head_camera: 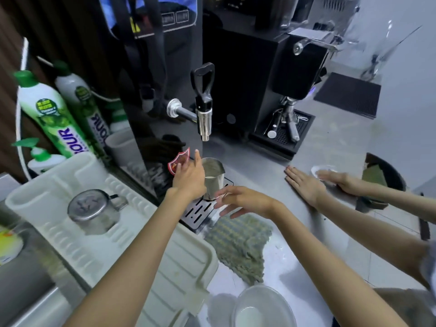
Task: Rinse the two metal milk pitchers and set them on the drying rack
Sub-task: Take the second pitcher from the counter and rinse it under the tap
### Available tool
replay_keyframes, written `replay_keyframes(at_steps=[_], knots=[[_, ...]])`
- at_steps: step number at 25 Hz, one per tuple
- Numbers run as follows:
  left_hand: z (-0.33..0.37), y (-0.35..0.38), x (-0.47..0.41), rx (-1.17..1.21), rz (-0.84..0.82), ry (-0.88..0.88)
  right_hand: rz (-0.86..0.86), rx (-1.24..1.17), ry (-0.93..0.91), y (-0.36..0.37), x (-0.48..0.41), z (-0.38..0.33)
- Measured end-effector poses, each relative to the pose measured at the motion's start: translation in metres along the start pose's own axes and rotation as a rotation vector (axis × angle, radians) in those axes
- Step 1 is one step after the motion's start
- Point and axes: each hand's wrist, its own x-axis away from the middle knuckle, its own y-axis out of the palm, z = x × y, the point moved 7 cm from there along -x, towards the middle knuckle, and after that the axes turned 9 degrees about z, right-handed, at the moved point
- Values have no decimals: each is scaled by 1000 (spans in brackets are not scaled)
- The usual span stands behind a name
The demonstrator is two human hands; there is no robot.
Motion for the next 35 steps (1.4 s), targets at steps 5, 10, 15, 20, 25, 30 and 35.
replay_keyframes(at_steps=[5,10,15,20,25,30,35], knots=[[-11,3,26,551,-278,-298,-10,-119,167,8,2,11],[-18,26,55,755,-335,-324,198,-229,112,13,2,7],[-35,11,64,985,-142,-224,137,-108,0,24,20,-23],[-86,-33,112,1181,157,-195,-134,85,-134,67,55,-86],[-182,-44,199,1171,525,-408,-299,201,-205,165,62,-132],[-284,-31,303,1237,815,-702,-425,99,-203,307,58,-145],[-371,-11,394,1148,978,-938,-496,2,-241,436,72,-138]])
